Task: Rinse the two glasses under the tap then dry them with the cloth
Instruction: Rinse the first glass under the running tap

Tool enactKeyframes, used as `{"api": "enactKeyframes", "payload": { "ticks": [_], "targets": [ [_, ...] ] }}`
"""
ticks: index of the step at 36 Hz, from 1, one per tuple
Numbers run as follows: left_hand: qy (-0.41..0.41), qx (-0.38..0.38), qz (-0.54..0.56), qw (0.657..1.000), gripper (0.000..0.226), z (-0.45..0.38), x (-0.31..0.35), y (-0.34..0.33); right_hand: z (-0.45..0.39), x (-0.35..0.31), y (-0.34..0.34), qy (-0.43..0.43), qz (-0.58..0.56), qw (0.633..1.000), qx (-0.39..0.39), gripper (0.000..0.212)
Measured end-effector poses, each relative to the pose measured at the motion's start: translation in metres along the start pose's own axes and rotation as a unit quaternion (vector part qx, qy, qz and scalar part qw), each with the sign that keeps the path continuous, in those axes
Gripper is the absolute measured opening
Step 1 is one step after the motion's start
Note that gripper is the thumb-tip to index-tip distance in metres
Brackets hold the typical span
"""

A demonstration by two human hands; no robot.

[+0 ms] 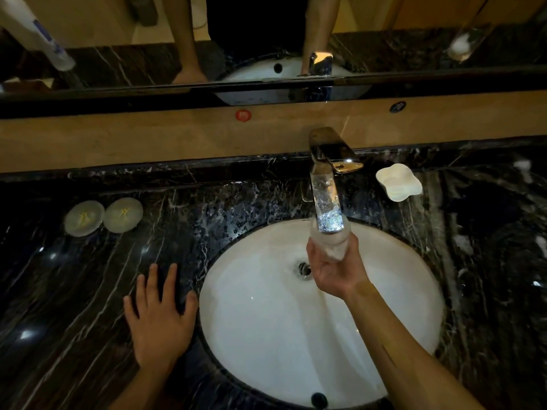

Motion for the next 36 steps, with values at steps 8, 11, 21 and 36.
{"api": "enactKeyframes", "payload": {
  "ticks": [8,11,21,36],
  "targets": [
    [-0.006,0.008,0.002,1.0,0.073,0.002,0.001,0.0,0.012,-0.01,0.015,0.009,0.072,0.995,-0.065,0.071],
    [-0.004,0.002,0.002,1.0,0.073,0.002,0.0,-0.001,0.021,-0.016,0.013,0.023,0.134,0.985,-0.104,0.051],
    [0.013,-0.015,0.016,1.0,0.077,0.002,-0.001,-0.002,0.064,-0.047,0.019,0.29,0.688,0.651,0.136,0.071],
    [0.01,-0.046,0.04,0.998,0.077,0.003,-0.001,0.0,0.087,-0.048,0.034,-0.017,0.965,0.149,0.214,0.06]
  ]
}}
Point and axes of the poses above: each hand's wrist, its own z-axis away from the middle knuckle, its own y-axis out of the back of the hand, x = y × z, the point moved 6 cm from there along -z, towards the middle knuckle, and after that the axes turned 1 degree about -z, right-handed, at the moved point
